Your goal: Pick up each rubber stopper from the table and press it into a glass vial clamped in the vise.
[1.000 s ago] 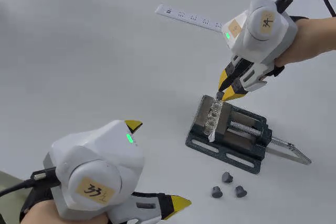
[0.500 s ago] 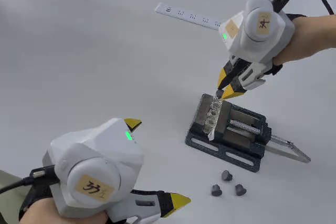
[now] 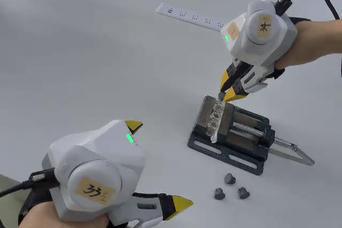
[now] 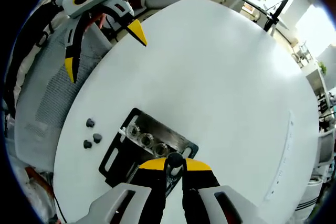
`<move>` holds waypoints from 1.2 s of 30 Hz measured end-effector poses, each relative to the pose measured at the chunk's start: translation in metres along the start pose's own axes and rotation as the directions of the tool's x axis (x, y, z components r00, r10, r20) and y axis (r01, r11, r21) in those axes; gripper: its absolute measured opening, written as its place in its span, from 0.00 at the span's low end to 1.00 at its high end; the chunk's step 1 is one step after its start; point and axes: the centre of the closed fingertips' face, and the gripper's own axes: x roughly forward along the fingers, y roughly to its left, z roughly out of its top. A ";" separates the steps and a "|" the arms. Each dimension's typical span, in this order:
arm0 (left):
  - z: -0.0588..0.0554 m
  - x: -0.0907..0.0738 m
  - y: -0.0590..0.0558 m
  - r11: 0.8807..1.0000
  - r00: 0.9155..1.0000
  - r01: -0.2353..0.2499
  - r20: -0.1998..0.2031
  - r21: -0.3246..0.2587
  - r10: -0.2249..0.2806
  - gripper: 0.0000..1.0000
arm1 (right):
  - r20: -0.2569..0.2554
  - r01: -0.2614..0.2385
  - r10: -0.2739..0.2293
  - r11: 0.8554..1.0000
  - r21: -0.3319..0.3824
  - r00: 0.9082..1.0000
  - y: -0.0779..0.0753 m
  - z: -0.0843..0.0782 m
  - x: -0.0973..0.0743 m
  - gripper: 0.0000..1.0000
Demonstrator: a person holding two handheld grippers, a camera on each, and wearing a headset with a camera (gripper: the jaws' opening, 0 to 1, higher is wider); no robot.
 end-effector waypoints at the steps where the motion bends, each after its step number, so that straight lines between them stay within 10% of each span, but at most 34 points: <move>1: 0.000 0.000 0.000 1.000 1.000 -0.001 0.000 0.000 0.001 0.90 | 0.007 0.006 -0.006 1.000 0.010 1.000 0.000 0.000 0.000 0.06; 27: 0.002 0.000 -0.001 1.000 1.000 0.003 0.007 0.004 -0.003 0.90 | 0.171 0.133 -0.185 0.952 0.275 0.968 0.000 0.000 -0.003 0.05; 36: 0.002 0.000 -0.001 1.000 1.000 0.003 0.007 0.003 -0.003 0.90 | 0.223 0.148 -0.250 0.908 0.392 0.942 -0.002 -0.002 -0.004 0.05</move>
